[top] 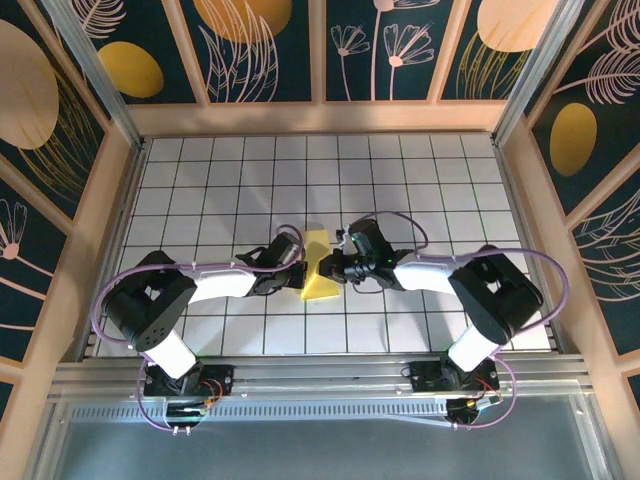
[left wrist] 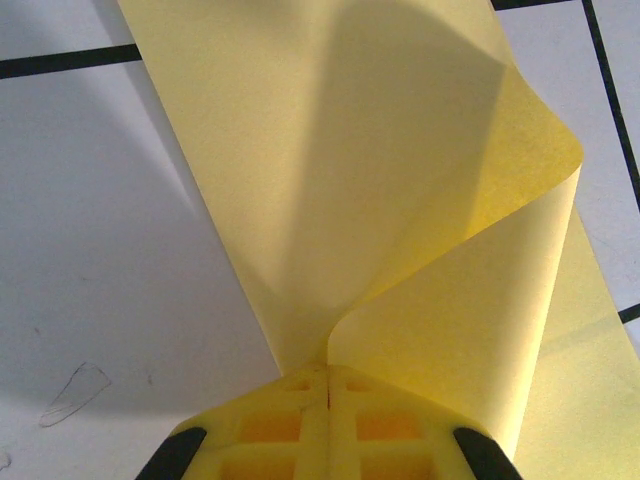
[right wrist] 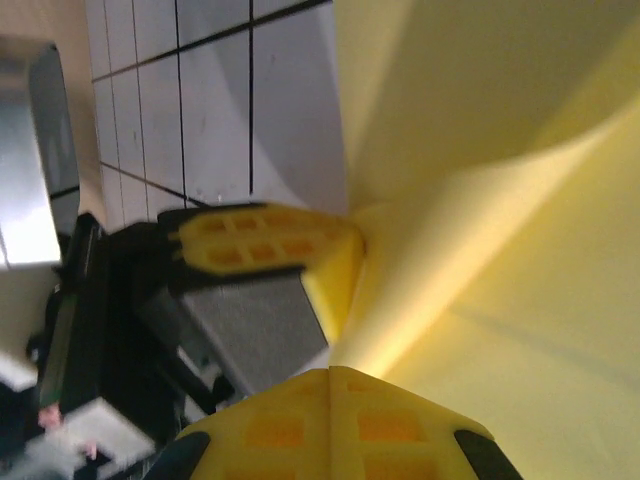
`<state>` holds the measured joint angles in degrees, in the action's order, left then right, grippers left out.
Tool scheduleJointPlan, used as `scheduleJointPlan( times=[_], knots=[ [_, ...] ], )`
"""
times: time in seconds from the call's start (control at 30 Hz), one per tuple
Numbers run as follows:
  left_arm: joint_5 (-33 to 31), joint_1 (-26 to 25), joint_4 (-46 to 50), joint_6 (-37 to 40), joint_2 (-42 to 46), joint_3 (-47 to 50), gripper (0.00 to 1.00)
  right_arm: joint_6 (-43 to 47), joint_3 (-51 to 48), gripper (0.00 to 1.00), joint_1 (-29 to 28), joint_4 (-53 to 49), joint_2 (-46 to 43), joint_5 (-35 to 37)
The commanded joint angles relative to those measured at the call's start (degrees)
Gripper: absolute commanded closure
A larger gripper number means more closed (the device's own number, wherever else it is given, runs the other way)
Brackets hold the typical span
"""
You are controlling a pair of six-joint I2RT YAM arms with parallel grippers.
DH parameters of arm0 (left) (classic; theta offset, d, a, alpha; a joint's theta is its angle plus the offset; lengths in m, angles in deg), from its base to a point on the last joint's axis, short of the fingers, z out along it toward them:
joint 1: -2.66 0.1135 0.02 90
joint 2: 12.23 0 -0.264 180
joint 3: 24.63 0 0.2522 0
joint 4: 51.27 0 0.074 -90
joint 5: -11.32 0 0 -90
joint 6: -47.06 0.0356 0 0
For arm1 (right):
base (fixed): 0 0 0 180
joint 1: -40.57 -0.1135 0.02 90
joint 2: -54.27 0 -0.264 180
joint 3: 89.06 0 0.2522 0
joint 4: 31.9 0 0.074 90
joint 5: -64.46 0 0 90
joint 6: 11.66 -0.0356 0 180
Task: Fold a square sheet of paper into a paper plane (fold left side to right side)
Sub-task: Fold the triangle a second time at the center of the table.
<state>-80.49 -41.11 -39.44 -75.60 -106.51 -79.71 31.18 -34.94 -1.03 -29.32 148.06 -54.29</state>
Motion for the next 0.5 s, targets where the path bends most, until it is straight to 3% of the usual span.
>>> scheduleJointPlan(
  times=[0.0,0.47],
  knots=[
    [0.05,0.44,1.06,0.94,-1.87,-0.43,1.00,-0.99,2.47,1.00,-1.09,3.39,3.56,0.91],
    [-0.27,0.42,1.23,0.94,-2.19,-0.67,1.00,-0.59,3.07,1.00,-1.64,2.94,9.43,2.91]
  ],
)
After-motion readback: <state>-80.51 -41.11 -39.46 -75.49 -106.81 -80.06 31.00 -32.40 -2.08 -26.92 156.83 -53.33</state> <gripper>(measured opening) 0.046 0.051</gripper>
